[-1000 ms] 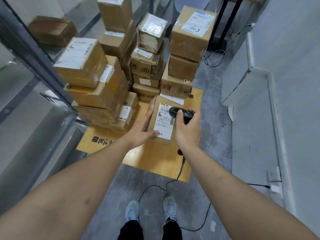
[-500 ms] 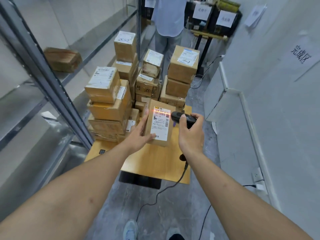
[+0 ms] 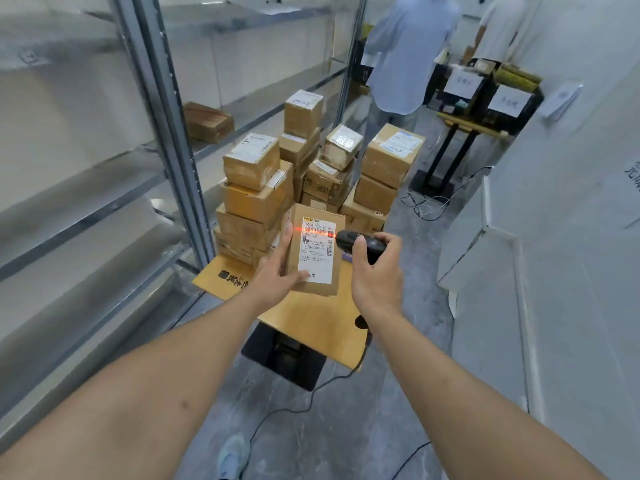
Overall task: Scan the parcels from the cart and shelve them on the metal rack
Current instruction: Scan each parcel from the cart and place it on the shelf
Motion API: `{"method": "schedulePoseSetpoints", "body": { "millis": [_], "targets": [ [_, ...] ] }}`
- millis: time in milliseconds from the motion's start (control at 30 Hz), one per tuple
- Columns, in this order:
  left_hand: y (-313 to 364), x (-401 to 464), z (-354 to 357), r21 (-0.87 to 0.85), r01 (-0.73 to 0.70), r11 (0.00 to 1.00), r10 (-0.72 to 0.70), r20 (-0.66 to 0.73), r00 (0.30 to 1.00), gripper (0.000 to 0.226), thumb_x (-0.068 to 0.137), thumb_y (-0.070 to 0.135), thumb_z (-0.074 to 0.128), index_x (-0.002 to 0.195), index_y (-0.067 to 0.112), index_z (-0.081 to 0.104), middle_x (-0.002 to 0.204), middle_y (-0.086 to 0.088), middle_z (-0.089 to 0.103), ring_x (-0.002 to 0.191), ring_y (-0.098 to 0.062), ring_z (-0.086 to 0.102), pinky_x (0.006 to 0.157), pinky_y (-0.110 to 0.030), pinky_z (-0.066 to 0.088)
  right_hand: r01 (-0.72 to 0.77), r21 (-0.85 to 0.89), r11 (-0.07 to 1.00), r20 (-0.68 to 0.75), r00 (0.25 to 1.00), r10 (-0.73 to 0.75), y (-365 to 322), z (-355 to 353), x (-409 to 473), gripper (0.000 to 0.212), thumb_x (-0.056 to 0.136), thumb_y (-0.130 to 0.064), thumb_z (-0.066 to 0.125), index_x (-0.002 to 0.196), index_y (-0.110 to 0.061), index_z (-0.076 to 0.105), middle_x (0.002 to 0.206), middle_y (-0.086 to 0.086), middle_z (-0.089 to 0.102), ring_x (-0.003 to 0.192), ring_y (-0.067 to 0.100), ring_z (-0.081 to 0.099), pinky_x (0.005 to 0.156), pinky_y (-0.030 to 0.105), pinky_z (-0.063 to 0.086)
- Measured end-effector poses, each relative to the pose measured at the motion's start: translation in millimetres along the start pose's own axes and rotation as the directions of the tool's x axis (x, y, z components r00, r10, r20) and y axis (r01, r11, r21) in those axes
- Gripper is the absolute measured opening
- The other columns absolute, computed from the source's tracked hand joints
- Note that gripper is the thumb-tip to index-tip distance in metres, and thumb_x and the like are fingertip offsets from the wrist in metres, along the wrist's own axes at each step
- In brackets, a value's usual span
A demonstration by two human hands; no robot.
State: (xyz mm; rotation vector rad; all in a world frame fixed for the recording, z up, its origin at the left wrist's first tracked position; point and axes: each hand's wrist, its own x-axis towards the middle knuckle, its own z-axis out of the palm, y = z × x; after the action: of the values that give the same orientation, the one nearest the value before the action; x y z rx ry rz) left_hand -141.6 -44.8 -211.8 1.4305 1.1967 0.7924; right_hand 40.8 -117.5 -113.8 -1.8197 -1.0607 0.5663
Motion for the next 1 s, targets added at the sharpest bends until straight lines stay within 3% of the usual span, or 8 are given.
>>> {"method": "schedulePoseSetpoints", "body": {
  "millis": [67, 200, 267, 533, 767, 867, 933, 1000],
  "targets": [
    [-13, -15, 0, 0.023, -0.002, 1.000, 0.003, -0.051, 0.999, 0.110, 0.078, 0.050, 0.081, 0.149, 0.077, 0.001, 0.159, -0.004, 0.045, 0.147, -0.028, 0.041, 0.120, -0.065, 0.032, 0.040, 0.011, 0.999, 0.047, 0.998, -0.041, 1, -7, -12, 0.027, 0.106, -0.048, 0.051, 0.126, -0.032, 0.044, 0.100, -0.020, 0.057, 0.088, 0.002, 0.058, 0.068, 0.023, 0.044],
    [-11, -60, -6, 0.022, 0.017, 1.000, -0.013, -0.151, 0.988, 0.111, 0.076, 0.052, 0.079, 0.148, 0.078, 0.000, 0.159, -0.003, 0.046, 0.147, -0.030, 0.042, 0.119, -0.066, 0.034, 0.109, 0.045, 0.993, 0.153, 0.982, -0.115, -4, -12, -37, 0.030, 0.106, -0.049, 0.051, 0.129, -0.030, 0.045, 0.102, -0.015, 0.060, 0.092, 0.006, 0.061, 0.078, 0.033, 0.050],
    [-13, -79, -16, 0.008, 0.017, 1.000, -0.015, -0.204, 0.979, 0.112, 0.074, 0.053, 0.081, 0.149, 0.078, 0.001, 0.160, -0.002, 0.045, 0.146, -0.030, 0.044, 0.116, -0.068, 0.037, 0.139, 0.077, 0.987, 0.212, 0.965, -0.152, -10, -9, -49, 0.028, 0.106, -0.050, 0.051, 0.127, -0.033, 0.044, 0.104, -0.011, 0.063, 0.093, 0.008, 0.062, 0.074, 0.030, 0.048],
    [4, -169, -78, -0.035, 0.013, 0.999, -0.026, -0.395, 0.919, 0.111, 0.096, 0.018, 0.075, 0.145, 0.081, -0.002, 0.162, 0.015, 0.044, 0.145, -0.020, 0.048, 0.114, -0.061, 0.045, 0.241, 0.150, 0.959, 0.373, 0.884, -0.281, -53, 40, -106, 0.027, 0.105, -0.051, 0.051, 0.125, -0.036, 0.041, 0.108, -0.005, 0.065, 0.093, 0.013, 0.064, 0.076, 0.033, 0.048],
    [-17, -236, -167, -0.059, 0.053, 0.997, -0.077, -0.539, 0.839, 0.106, 0.088, 0.033, 0.075, 0.140, 0.086, -0.001, 0.158, 0.015, 0.048, 0.141, -0.017, 0.052, 0.122, -0.053, 0.037, 0.270, 0.224, 0.936, 0.499, 0.793, -0.348, -102, 114, -171, 0.029, 0.105, -0.049, 0.054, 0.128, -0.036, 0.042, 0.110, -0.004, 0.066, 0.096, 0.015, 0.065, 0.078, 0.030, 0.046],
    [-21, -263, -209, -0.082, 0.068, 0.994, -0.103, -0.567, 0.818, 0.108, 0.097, 0.022, 0.072, 0.153, 0.070, -0.007, 0.160, 0.013, 0.045, 0.142, -0.014, 0.049, 0.124, -0.046, 0.036, 0.290, 0.242, 0.926, 0.538, 0.754, -0.377, -126, 153, -202, 0.028, 0.105, -0.049, 0.054, 0.128, -0.037, 0.042, 0.111, -0.004, 0.066, 0.097, 0.016, 0.065, 0.077, 0.029, 0.050],
    [-32, -277, -240, -0.122, 0.053, 0.991, -0.114, -0.573, 0.811, 0.107, 0.101, 0.009, 0.067, 0.162, 0.053, -0.009, 0.159, 0.015, 0.042, 0.141, -0.008, 0.046, 0.123, -0.040, 0.036, 0.300, 0.243, 0.922, 0.552, 0.740, -0.386, -139, 181, -222, 0.031, 0.104, -0.051, 0.054, 0.129, -0.038, 0.041, 0.110, -0.005, 0.066, 0.098, 0.018, 0.067, 0.085, 0.039, 0.057],
    [-47, -289, -270, -0.142, 0.048, 0.989, -0.123, -0.582, 0.804, 0.108, 0.101, 0.010, 0.068, 0.162, 0.054, -0.009, 0.161, 0.017, 0.043, 0.142, -0.007, 0.047, 0.124, -0.043, 0.035, 0.298, 0.242, 0.923, 0.562, 0.733, -0.384, -152, 208, -239, 0.034, 0.102, -0.055, 0.054, 0.130, -0.038, 0.042, 0.110, -0.006, 0.067, 0.098, 0.018, 0.068, 0.088, 0.044, 0.058]
  ]
}}
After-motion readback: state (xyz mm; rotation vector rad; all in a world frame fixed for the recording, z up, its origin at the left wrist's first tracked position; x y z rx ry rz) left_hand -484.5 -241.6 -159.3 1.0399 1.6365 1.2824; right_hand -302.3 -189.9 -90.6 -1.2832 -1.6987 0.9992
